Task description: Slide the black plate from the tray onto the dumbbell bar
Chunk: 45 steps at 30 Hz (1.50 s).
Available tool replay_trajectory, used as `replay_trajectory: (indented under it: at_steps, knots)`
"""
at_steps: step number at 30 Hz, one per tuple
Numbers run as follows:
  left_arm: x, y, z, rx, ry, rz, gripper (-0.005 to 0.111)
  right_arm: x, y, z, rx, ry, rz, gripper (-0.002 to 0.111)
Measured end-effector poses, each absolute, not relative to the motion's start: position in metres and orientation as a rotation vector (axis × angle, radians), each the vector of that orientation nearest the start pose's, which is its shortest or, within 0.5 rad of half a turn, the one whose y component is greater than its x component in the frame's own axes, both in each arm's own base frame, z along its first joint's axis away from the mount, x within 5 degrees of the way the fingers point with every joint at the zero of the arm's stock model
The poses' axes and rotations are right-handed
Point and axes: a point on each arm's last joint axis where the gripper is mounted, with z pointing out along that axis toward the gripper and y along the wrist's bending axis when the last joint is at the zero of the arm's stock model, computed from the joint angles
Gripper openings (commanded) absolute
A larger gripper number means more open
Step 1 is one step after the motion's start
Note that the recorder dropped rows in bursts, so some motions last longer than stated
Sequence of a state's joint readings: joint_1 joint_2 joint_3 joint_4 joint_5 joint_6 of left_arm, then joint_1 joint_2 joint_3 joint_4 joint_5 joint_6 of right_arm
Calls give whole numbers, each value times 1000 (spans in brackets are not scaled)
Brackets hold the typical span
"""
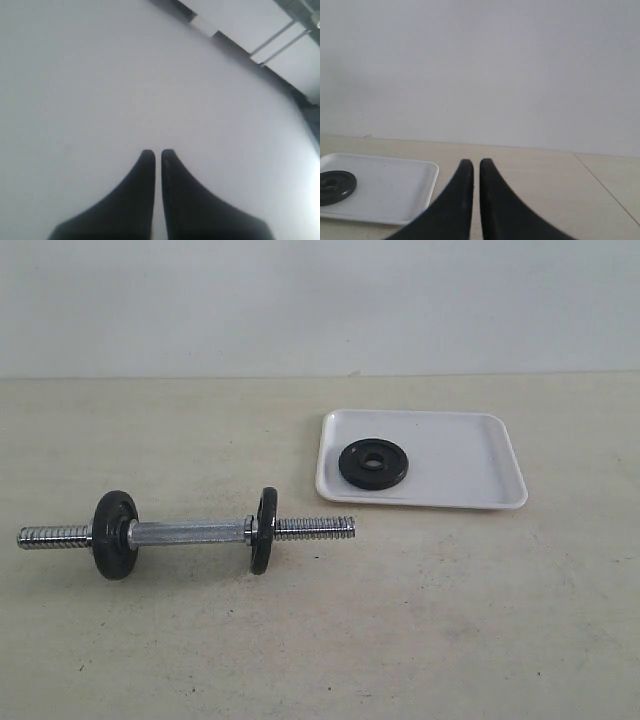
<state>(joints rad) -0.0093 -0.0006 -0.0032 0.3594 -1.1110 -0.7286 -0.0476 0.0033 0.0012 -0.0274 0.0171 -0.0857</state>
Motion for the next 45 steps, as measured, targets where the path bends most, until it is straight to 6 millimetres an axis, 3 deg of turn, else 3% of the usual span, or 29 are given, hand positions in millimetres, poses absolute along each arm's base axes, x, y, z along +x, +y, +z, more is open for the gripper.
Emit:
replay_trajectory:
  at_steps: [13,24,38,45]
  knots:
    - [-10,-48,279,374,542,-953,4,57,-3,212,-49,1499,-130,3]
    - [-7,-73,252,670,868,-994,4,56,-3,213,-49,1483,-130,3]
    - [16,-65,245,479,1073,-868,4,56,-3,215,-29,1462,-109,3]
    - [26,-55,245,328,1114,-820,4,52,-4,233,243,1243,216,3]
